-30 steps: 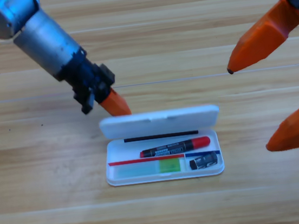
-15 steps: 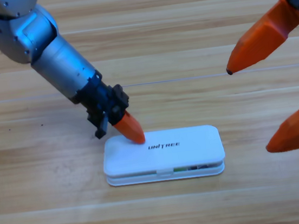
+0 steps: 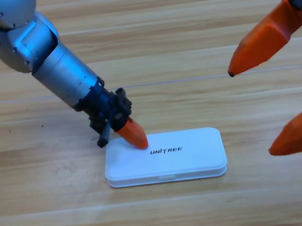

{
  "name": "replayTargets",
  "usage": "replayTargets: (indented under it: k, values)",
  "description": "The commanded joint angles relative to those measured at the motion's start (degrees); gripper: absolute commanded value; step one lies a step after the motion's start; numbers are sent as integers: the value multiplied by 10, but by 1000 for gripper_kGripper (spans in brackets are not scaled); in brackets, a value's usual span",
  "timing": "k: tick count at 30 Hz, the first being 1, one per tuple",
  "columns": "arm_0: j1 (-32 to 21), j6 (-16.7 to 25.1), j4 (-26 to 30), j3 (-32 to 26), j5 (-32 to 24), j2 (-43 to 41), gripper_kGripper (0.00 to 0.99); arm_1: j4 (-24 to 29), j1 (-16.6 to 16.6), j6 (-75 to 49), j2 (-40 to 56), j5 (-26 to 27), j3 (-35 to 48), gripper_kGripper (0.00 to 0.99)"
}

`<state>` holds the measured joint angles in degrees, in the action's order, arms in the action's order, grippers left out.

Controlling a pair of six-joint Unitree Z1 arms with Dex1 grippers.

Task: Clean up eraser and pencils

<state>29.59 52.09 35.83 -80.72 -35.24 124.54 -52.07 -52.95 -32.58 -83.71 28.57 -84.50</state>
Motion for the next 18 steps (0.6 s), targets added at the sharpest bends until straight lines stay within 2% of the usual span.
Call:
replayTargets:
  k: [1, 3, 4, 6, 7, 12, 18]
  values:
    - [18, -22, 60, 6, 43, -35, 0, 8, 15, 4, 9, 9, 21, 931]
    - [18, -20, 128, -34, 64, -93, 0, 8, 15, 4, 9, 9, 21, 931]
    - [18, -28, 162, -54, 77, -126, 115, 8, 15, 4, 9, 9, 21, 931]
    - [19, -55, 209, -81, 103, -199, 850, 8, 15, 4, 8, 11, 21, 931]
    - [20, -65, 221, -84, 107, -237, 977, 8, 15, 4, 8, 11, 21, 931]
    - [50, -134, 227, -45, 123, -399, 990, 8, 15, 4, 5, 11, 21, 931]
    - [73, -151, 221, 13, 99, -490, 990, 8, 15, 4, 5, 11, 21, 931]
